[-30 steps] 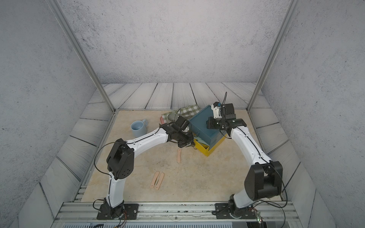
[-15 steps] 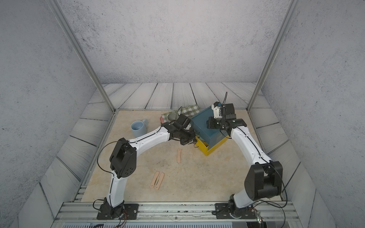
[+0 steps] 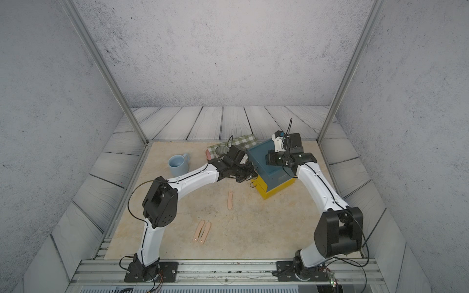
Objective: Place the fruit knives into the drawer by color
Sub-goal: Close the drawer in the storage box, then move the fruit knife to the center of the board.
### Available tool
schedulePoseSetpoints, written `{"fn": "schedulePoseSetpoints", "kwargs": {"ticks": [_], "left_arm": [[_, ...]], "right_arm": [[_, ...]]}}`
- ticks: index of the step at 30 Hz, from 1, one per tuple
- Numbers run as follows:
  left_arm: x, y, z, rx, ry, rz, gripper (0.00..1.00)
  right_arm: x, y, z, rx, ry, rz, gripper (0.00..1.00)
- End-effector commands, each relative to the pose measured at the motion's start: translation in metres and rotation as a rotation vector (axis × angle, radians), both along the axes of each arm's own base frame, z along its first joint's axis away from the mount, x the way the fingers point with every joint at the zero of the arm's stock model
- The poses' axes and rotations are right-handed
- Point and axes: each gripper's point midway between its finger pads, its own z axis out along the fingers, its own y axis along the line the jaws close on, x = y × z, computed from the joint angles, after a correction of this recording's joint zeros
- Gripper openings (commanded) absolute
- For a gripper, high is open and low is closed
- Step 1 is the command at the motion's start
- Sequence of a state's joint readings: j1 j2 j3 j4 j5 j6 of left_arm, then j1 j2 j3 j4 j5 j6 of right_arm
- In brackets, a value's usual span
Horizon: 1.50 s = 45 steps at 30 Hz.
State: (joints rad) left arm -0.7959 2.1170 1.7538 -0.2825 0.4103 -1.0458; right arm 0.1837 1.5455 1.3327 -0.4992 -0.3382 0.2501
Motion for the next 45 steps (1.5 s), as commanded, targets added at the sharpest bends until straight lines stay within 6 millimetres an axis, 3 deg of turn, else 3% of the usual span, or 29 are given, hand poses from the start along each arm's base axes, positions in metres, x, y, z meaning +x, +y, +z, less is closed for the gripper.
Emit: {"fn": "schedulePoseSetpoints", "kwargs": {"ticks": [1, 12, 17, 24, 27, 36, 45], "left_arm": [[0.002, -0.019, 0.048, -0.146, -0.129, -0.049, 0.07], [-0.032, 0.017, 0.065, -0.111, -0.139, -0.054, 0.17], [-0.049, 0.037, 0.061, -0.086, -0.131, -0.046, 0.2], [-0.068, 0.061, 0.026, -0.038, -0.09, -0.028, 0.26], [-0.069, 0.056, 0.007, -0.088, -0.055, -0.024, 0.32], [-0.051, 0.046, -0.047, -0.096, 0.0, 0.005, 0.52], [-0.034, 0.052, -0.077, -0.076, 0.034, 0.057, 0.55]], "right_arm": [[-0.122, -0.035, -0.14, -0.218, 0.691, -0.02, 0.0], [-0.117, -0.037, -0.134, -0.226, 0.671, -0.048, 0.0], [-0.114, -0.036, -0.13, -0.215, 0.665, -0.056, 0.0], [-0.114, -0.036, -0.126, -0.213, 0.659, -0.063, 0.0], [-0.116, -0.037, -0.127, -0.212, 0.662, -0.065, 0.0], [-0.118, -0.039, -0.13, -0.225, 0.669, -0.063, 0.0], [-0.12, -0.039, -0.138, -0.226, 0.681, -0.06, 0.0]]}}
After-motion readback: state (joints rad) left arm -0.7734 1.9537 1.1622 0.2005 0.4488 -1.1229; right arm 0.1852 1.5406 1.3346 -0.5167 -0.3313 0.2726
